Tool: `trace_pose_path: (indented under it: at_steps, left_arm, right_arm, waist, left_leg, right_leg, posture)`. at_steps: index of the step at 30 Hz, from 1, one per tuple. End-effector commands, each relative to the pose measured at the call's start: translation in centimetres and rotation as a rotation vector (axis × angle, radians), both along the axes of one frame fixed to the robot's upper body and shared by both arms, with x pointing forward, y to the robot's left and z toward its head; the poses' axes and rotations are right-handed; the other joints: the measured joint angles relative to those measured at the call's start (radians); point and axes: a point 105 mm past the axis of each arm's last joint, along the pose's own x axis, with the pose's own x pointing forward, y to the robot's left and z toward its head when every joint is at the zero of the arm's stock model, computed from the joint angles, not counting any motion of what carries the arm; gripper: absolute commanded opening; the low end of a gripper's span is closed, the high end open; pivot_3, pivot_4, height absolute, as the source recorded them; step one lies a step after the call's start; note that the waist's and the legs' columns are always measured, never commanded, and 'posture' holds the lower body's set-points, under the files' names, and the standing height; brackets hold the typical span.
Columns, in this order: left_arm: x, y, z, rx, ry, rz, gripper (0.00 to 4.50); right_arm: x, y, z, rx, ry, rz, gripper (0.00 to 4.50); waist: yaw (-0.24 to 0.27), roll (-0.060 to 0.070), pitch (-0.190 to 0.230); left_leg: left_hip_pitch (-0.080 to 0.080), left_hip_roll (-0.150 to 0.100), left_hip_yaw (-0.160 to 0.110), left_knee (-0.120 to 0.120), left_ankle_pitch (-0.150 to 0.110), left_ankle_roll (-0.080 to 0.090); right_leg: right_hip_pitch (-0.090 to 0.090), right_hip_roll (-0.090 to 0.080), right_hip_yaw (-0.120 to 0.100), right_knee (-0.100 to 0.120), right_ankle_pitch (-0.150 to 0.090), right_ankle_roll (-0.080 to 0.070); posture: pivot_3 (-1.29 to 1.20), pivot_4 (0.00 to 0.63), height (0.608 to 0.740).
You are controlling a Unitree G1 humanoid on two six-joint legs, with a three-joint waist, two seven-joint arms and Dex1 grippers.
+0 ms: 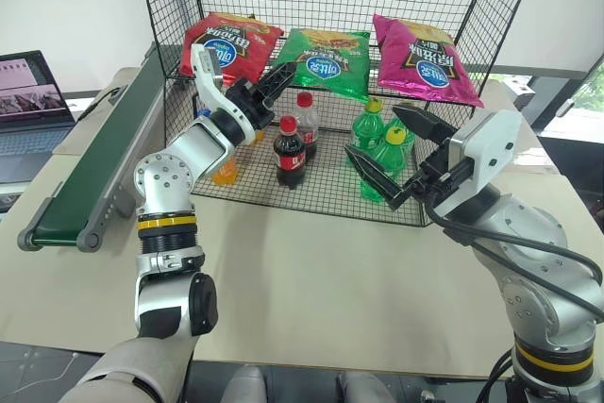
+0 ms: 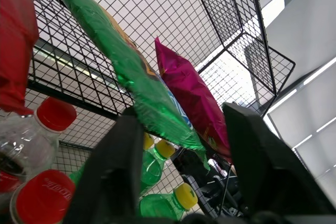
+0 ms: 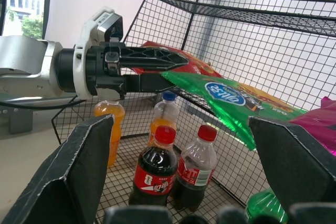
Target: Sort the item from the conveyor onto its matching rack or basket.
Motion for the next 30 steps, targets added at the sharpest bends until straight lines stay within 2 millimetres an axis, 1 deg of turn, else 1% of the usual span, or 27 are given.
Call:
trace_pose_path:
  at_steps: [1, 2, 6, 10, 11, 13, 14, 15, 17, 18, 19, 21, 23, 25, 27, 30]
  left_arm:
    - [-1.0, 0.9, 0.8, 0.032, -0.045, 0.017, 4.26]
    - [-1.4, 1.2, 0.5, 0.059, -0.048, 0.019, 4.42]
    - [-3.0, 2.6, -1.2, 0.251, -0.067, 0.037, 4.42]
    - [-5.2, 4.6, -4.3, 0.498, -0.093, 0.081, 4.42]
    - [-5.2, 5.0, -5.1, 0.565, -0.093, 0.117, 4.42]
    - [-5.3, 5.4, -6.0, 0.635, -0.098, 0.155, 4.42]
    - [-5.1, 6.0, -7.0, 0.679, -0.096, 0.215, 4.42]
    - [-5.1, 6.3, -7.7, 0.707, -0.097, 0.254, 4.42]
    - [-4.8, 7.6, -10.5, 0.885, -0.117, 0.382, 4.42]
    - [-5.0, 7.8, -11.7, 0.935, -0.128, 0.395, 4.42]
    - [-5.2, 8.0, -12.9, 0.967, -0.138, 0.416, 4.42]
    - [-5.5, 8.5, -14.8, 0.974, -0.121, 0.441, 4.42]
    - [-5.7, 8.7, -16.0, 1.021, -0.144, 0.458, 4.42]
    - [-5.8, 8.7, -17.1, 1.03, -0.142, 0.472, 4.42]
    - [-5.8, 8.7, -17.9, 1.028, -0.135, 0.474, 4.42]
    - [-5.9, 8.5, -18.7, 1.018, -0.138, 0.452, 4.42]
  right_arm:
    - [-0.4, -0.1, 0.9, 0.011, -0.048, 0.009, 4.5]
    - [-0.4, -0.1, 0.8, 0.012, -0.045, 0.013, 4.5]
    - [-0.5, -0.1, 0.4, 0.013, -0.03, 0.018, 4.5]
    - [-0.9, -0.4, -1.3, 0.015, 0.017, -0.004, 4.5]
    - [-0.8, -0.6, -2.2, 0.004, 0.038, -0.033, 4.5]
    - [-0.6, -0.9, -3.2, -0.01, 0.059, -0.067, 4.5]
    - [-0.3, -1.4, -4.5, -0.012, 0.091, -0.112, 4.5]
    - [-0.2, -1.8, -5.5, -0.013, 0.112, -0.142, 4.5]
    - [-0.1, -2.7, -8.1, 0.027, 0.19, -0.209, 4.5]
    - [-0.2, -3.1, -9.1, 0.026, 0.21, -0.237, 4.5]
    - [-0.3, -3.4, -10.2, 0.027, 0.23, -0.26, 4.5]
    - [-0.4, -4.0, -12.1, 0.019, 0.264, -0.311, 4.5]
    - [-0.6, -4.6, -13.8, 0.003, 0.299, -0.358, 4.5]
    - [-0.8, -5.3, -15.7, 0.004, 0.347, -0.402, 4.5]
    - [-0.9, -5.6, -16.7, -0.003, 0.365, -0.43, 4.5]
    - [-0.9, -6.0, -17.3, 0.006, 0.369, -0.461, 4.5]
  waist:
    - [0.0, 0.0, 0.0]
    - [0.0, 0.0, 0.0]
    - [-0.004, 0.0, 0.0]
    - [-0.004, 0.001, -0.001]
    - [-0.001, 0.001, -0.001]
    - [0.005, 0.001, -0.001]
    - [0.007, 0.001, -0.001]
    - [0.007, 0.001, -0.001]
    - [0.006, -0.001, -0.006]
    - [0.001, 0.0, -0.007]
    - [-0.001, 0.0, -0.007]
    - [-0.002, 0.0, -0.007]
    - [-0.002, 0.0, -0.007]
    - [-0.001, 0.0, -0.007]
    - [0.0, 0.0, -0.007]
    - [-0.001, 0.0, -0.008]
  left_leg:
    - [0.0, 0.0, 0.0, 0.0, 0.0, 0.0]
    - [0.0, 0.0, 0.0, 0.0, 0.0, 0.0]
    - [0.001, 0.0, 0.0, 0.0, 0.0, 0.0]
    - [0.003, 0.0, 0.0, -0.001, 0.0, 0.0]
    - [0.004, 0.0, 0.0, -0.002, 0.0, 0.0]
    - [0.004, 0.0, 0.0, -0.002, 0.0, -0.001]
    - [0.003, 0.0, 0.0, -0.001, 0.0, -0.001]
    - [0.003, 0.0, 0.0, -0.001, 0.0, -0.001]
    - [0.004, 0.0, 0.0, -0.001, 0.0, -0.001]
    - [0.005, 0.0, 0.0, -0.002, 0.0, -0.001]
    - [0.005, 0.0, 0.001, -0.003, 0.0, -0.001]
    - [0.004, 0.0, 0.001, -0.003, 0.0, -0.001]
    - [0.004, 0.0, 0.001, -0.003, 0.0, -0.001]
    - [0.004, 0.0, 0.001, -0.004, 0.0, -0.001]
    - [0.004, 0.0, 0.001, -0.004, 0.0, -0.001]
    - [0.004, 0.0, 0.001, -0.004, 0.0, -0.001]
  right_leg:
    - [0.0, 0.0, 0.0, 0.0, 0.0, 0.0]
    - [0.0, 0.0, 0.0, 0.0, 0.0, 0.0]
    - [0.0, 0.0, 0.0, 0.001, 0.0, 0.0]
    - [0.0, 0.0, 0.0, 0.005, 0.0, 0.0]
    - [0.0, 0.0, 0.0, 0.005, 0.0, 0.0]
    - [0.0, 0.0, 0.0, 0.005, -0.001, 0.0]
    - [0.0, 0.0, 0.0, 0.005, -0.001, 0.0]
    - [0.0, 0.0, 0.0, 0.005, -0.001, 0.0]
    - [0.001, 0.0, 0.0, 0.005, -0.001, 0.0]
    - [0.002, 0.0, 0.0, 0.004, -0.001, -0.001]
    - [0.002, 0.0, 0.0, 0.004, -0.001, -0.001]
    - [-0.001, 0.0, 0.001, 0.005, -0.001, -0.002]
    - [-0.001, 0.0, 0.001, 0.005, -0.002, -0.002]
    - [-0.001, 0.0, 0.001, 0.005, -0.002, -0.002]
    - [0.0, 0.0, 0.001, 0.005, -0.002, -0.002]
    - [-0.001, 0.0, 0.001, 0.005, -0.002, -0.002]
  posture:
    - [0.0, 0.15, 0.74]
    - [0.0, 0.15, 0.74]
    - [0.0, 0.15, 0.74]
    - [0.0, 0.15, 0.74]
    - [0.0, 0.15, 0.74]
    - [0.0, 0.15, 0.74]
    - [0.0, 0.15, 0.74]
    - [0.0, 0.15, 0.74]
    - [0.0, 0.15, 0.74]
    - [0.0, 0.15, 0.74]
    - [0.0, 0.15, 0.74]
    - [0.0, 0.15, 0.74]
    - [0.0, 0.15, 0.74]
    - [0.0, 0.15, 0.74]
    - [0.0, 0.15, 0.74]
    - [0.0, 0.15, 0.74]
